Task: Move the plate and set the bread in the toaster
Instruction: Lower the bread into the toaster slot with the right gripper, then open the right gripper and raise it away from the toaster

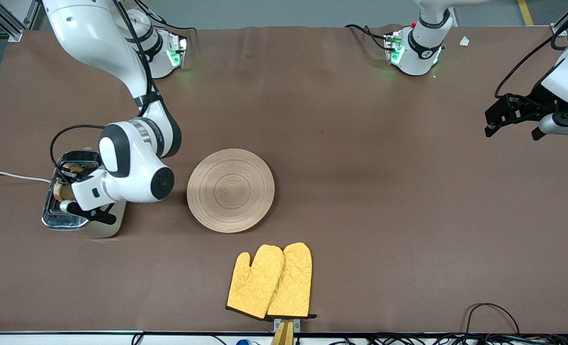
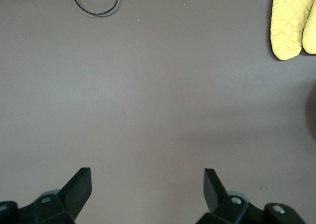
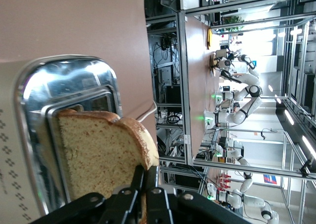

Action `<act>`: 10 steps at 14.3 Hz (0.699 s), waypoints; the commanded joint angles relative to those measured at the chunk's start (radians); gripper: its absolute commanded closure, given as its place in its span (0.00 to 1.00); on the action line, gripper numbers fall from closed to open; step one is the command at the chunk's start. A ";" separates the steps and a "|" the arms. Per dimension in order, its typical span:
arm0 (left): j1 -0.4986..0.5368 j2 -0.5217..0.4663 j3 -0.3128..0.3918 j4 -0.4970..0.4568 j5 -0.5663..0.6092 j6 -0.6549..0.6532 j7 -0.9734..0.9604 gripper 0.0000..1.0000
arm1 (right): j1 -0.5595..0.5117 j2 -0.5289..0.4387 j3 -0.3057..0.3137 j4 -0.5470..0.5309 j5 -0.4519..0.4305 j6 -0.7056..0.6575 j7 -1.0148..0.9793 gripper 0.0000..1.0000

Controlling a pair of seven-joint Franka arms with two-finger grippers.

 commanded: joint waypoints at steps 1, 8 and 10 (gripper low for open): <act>0.003 0.002 0.001 0.017 -0.004 -0.019 0.019 0.00 | -0.032 0.038 0.010 -0.025 0.003 0.034 0.021 0.21; 0.005 0.001 0.001 0.017 -0.006 -0.019 0.019 0.00 | -0.060 -0.014 0.076 0.097 0.387 0.111 -0.005 0.00; 0.005 0.002 0.001 0.016 -0.006 -0.019 0.019 0.00 | -0.060 -0.088 0.074 0.136 0.542 0.108 -0.072 0.00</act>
